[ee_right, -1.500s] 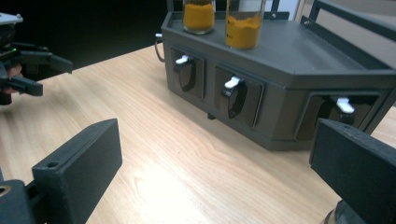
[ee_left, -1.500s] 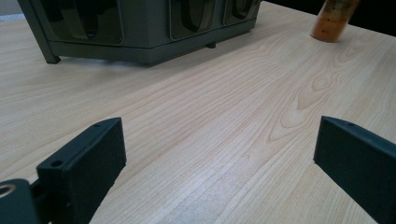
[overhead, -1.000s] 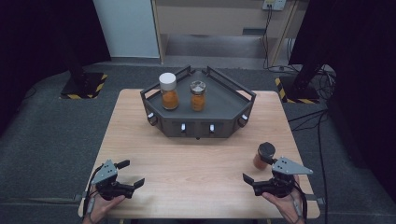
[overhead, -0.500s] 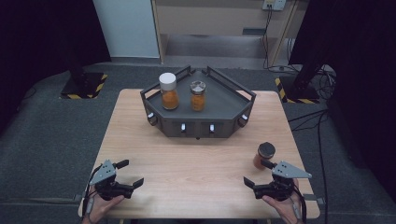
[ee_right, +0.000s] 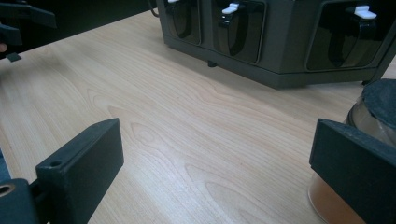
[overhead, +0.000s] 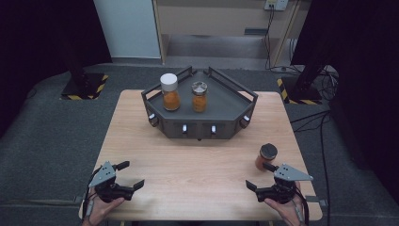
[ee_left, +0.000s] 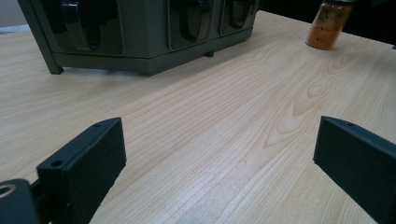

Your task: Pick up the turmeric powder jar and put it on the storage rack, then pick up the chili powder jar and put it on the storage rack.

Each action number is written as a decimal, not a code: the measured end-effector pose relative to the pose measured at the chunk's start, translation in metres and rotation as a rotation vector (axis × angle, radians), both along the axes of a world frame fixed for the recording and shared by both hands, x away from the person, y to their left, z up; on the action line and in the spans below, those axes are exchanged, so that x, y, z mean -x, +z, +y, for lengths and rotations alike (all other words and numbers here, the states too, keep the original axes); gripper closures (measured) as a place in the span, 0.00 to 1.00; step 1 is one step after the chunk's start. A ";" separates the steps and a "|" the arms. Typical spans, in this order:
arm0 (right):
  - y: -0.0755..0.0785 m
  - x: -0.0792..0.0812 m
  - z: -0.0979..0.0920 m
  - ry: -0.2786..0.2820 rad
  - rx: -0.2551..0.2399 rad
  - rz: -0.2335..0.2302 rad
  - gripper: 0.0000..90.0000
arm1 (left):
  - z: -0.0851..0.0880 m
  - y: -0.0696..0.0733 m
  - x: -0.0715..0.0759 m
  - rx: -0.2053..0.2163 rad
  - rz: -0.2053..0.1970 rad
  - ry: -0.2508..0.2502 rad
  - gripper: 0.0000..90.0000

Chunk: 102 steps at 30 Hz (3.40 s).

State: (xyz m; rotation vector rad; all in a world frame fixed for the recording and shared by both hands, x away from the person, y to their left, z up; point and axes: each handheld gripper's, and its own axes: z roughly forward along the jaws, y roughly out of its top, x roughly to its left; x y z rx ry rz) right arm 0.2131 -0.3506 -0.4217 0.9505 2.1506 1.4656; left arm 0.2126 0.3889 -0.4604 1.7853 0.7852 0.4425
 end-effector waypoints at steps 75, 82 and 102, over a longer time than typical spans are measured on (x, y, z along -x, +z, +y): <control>0.035 0.012 -0.002 -0.030 -0.009 -0.034 0.04 | 0.000 0.000 -0.001 0.000 0.006 -0.004 0.02; 0.039 0.015 -0.009 -0.058 -0.010 -0.043 0.04 | 0.000 -0.001 -0.002 0.000 0.007 -0.004 0.02; 0.039 0.006 -0.020 -0.155 0.019 -0.024 0.05 | 0.000 0.000 -0.002 -0.001 0.008 -0.005 0.02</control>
